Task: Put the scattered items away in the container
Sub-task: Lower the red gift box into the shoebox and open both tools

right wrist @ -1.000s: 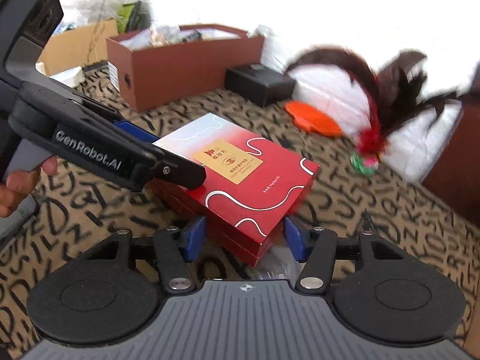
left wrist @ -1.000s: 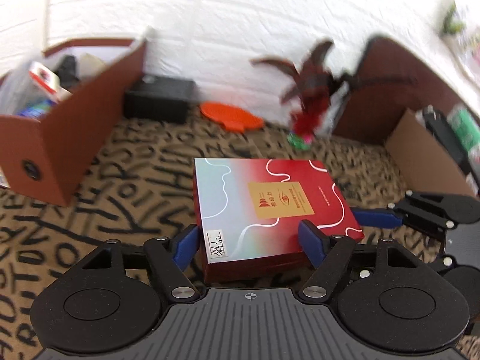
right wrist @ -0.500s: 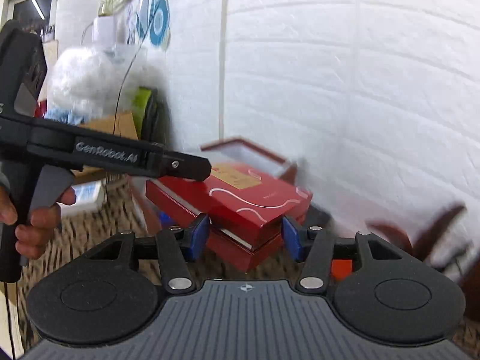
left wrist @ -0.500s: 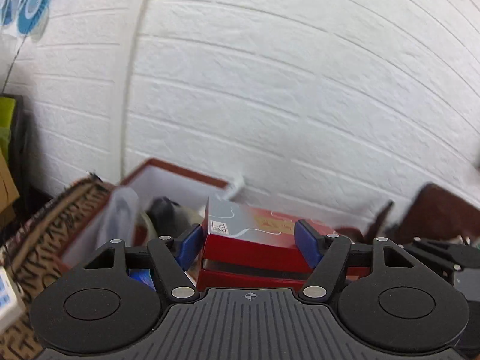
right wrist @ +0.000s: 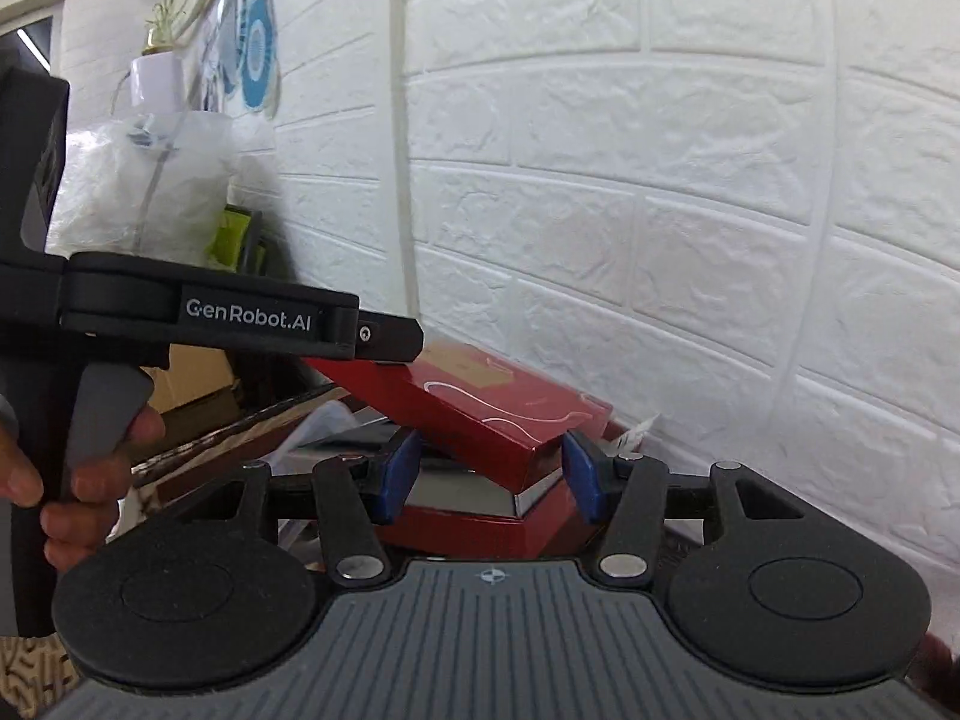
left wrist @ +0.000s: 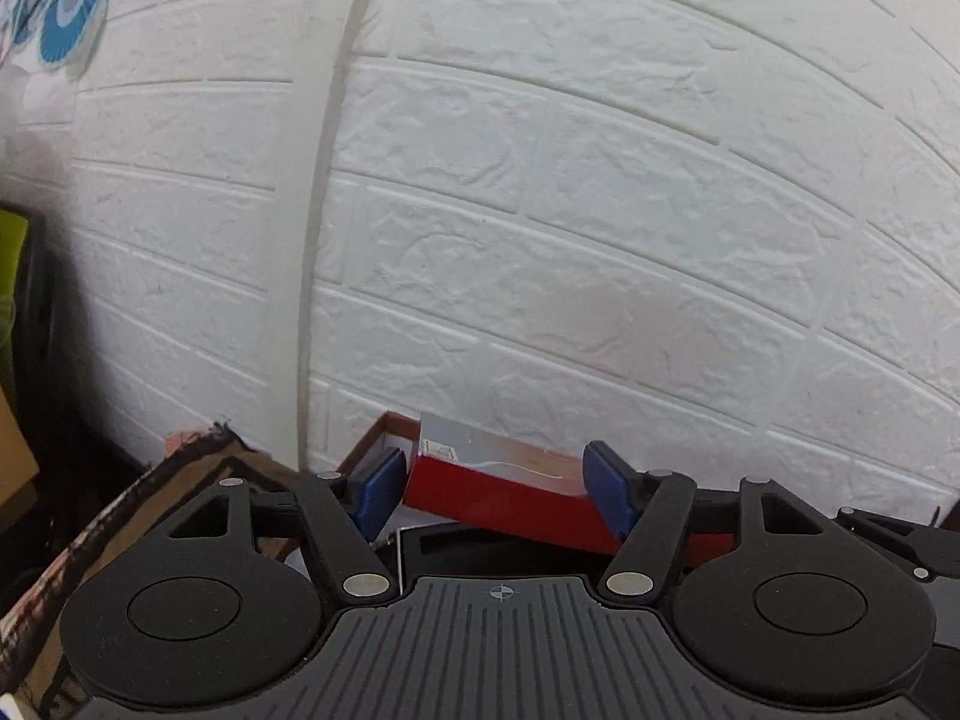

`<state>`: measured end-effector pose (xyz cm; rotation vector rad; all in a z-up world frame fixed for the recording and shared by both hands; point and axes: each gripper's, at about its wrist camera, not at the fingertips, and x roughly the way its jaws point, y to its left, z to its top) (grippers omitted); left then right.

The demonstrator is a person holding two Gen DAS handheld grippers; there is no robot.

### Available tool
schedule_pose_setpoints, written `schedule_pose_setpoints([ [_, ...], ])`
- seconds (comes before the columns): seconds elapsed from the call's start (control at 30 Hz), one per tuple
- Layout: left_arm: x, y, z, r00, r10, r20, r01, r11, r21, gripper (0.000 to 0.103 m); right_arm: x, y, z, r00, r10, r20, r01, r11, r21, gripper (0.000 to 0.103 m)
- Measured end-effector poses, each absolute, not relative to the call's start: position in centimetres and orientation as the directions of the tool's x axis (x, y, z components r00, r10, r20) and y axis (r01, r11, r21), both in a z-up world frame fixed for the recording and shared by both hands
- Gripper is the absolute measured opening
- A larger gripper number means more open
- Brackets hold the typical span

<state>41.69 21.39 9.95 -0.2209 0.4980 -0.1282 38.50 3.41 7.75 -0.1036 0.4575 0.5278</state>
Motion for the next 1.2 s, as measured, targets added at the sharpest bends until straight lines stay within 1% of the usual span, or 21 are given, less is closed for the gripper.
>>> schedule_pose_setpoints([
  [0.07,43.0,22.1,8.6,0.855,-0.164,-0.491,0.035,0.965,-0.262,0.082,40.1,4.2,6.7,0.755,0.45,-0.477,-0.506,0.862,0.011,0.057],
  [0.13,43.0,23.0,7.4,0.839,-0.19,-0.511,0.045,0.958,-0.283,0.082,40.8,4.3,5.5,0.743,0.438,-0.507,-0.503,0.864,0.011,0.057],
  [0.27,41.1,24.5,7.0,0.84,-0.214,-0.499,0.06,0.95,-0.306,0.082,40.0,3.0,4.9,0.737,0.462,-0.494,-0.521,0.853,0.022,0.058],
  [0.37,39.8,24.7,7.9,0.844,-0.203,-0.497,0.067,0.958,-0.278,0.082,39.2,1.9,5.2,0.733,0.479,-0.482,-0.527,0.849,0.041,0.059],
  [0.47,38.7,24.3,8.6,0.836,-0.216,-0.505,0.091,0.961,-0.261,0.082,38.3,1.7,5.7,0.74,0.466,-0.485,-0.529,0.849,0.008,0.059],
  [0.67,36.4,22.8,8.6,0.785,-0.245,-0.568,0.151,0.966,-0.208,0.082,36.0,2.1,6.3,0.733,0.451,-0.51,-0.561,0.824,-0.078,0.057],
  [0.7,36.0,22.6,8.5,0.775,-0.248,-0.581,0.161,0.967,-0.198,0.082,35.7,2.1,6.3,0.729,0.448,-0.517,-0.568,0.818,-0.091,0.056],
  [0.73,35.7,22.5,8.4,0.764,-0.251,-0.594,0.17,0.967,-0.19,0.082,35.4,2.1,6.3,0.722,0.449,-0.526,-0.576,0.811,-0.099,0.053],
  [0.83,34.7,22.3,8.0,0.725,-0.283,-0.628,0.218,0.959,-0.18,0.082,34.5,2.2,6.1,0.7,0.45,-0.554,-0.6,0.791,-0.116,0.051],
  [0.9,34.3,22.1,7.6,0.701,-0.298,-0.648,0.249,0.954,-0.169,0.082,34.0,2.4,5.8,0.68,0.458,-0.572,-0.625,0.771,-0.125,0.047],
  [1.0,34.8,21.6,6.5,0.681,-0.269,-0.682,0.245,0.96,-0.134,0.082,33.5,3.3,5.1,0.663,0.459,-0.591,-0.652,0.743,-0.155,0.042],
  [1.03,35.2,21.5,6.1,0.682,-0.242,-0.69,0.227,0.967,-0.116,0.081,33.5,3.7,4.8,0.662,0.455,-0.596,-0.654,0.738,-0.164,0.038],
  [1.07,35.6,21.4,5.8,0.687,-0.218,-0.693,0.207,0.973,-0.1,0.081,33.7,3.9,4.6,0.659,0.456,-0.598,-0.656,0.737,-0.162,0.034],
  [1.1,36.1,21.5,5.5,0.699,-0.204,-0.686,0.19,0.977,-0.096,0.08,33.9,4.2,4.5,0.655,0.459,-0.6,-0.656,0.739,-0.152,0.033],
  [1.2,37.6,21.6,5.5,0.731,-0.19,-0.655,0.147,0.982,-0.121,0.081,35.0,4.9,4.2,0.641,0.476,-0.602,-0.66,0.742,-0.116,0.029],
])
